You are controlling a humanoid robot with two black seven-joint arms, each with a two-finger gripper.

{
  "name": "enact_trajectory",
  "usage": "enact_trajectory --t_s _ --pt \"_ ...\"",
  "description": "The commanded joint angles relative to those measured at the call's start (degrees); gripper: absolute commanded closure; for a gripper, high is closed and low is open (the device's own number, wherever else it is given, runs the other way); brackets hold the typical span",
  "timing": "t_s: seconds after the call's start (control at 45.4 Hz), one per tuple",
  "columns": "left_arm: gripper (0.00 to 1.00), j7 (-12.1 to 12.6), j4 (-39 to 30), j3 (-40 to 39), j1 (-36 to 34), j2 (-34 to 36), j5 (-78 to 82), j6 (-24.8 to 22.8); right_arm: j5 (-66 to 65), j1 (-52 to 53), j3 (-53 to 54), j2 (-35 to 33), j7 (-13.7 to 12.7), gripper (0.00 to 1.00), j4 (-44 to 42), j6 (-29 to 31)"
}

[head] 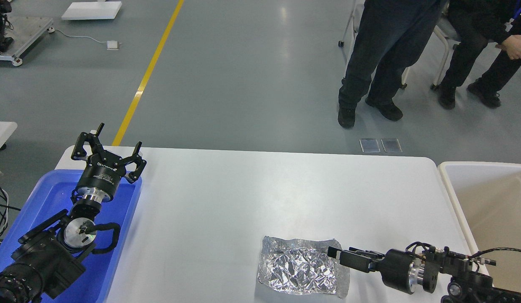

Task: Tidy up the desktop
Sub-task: 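Lower the right gripper to the silver foil bag's near edge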

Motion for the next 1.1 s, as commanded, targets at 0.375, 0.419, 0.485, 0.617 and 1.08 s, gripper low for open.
enact_trajectory --t_s 0.375,0.419,0.485,0.617,1.08 --pt "0.00 0.00 0.00 0.00 0.00 0.00 0.00 0.06 -0.33 -0.57 -4.29 7.63 1.23 0.23 -9.08 -8.04" --pt "0.00 0.00 0.00 0.00 0.00 0.00 0.00 -0.03 -0.24 -0.57 -4.29 7.63 1.23 0.27 -9.08 -8.57" --pt "0.00 0.00 0.00 0.00 0.00 0.00 0.00 0.06 -0.33 -0.48 -4.82 7.63 1.23 0.29 -9.34 -8.83" --pt "0.00 0.00 0.00 0.00 0.00 0.00 0.00 -0.03 -0.33 -0.39 -5.17 7.63 1.41 0.38 -9.96 -9.27" --pt "0.00 0.00 0.00 0.00 0.00 0.00 0.00 -0.03 -0.42 0.48 -7.36 7.63 1.23 1.00 -11.10 -9.27"
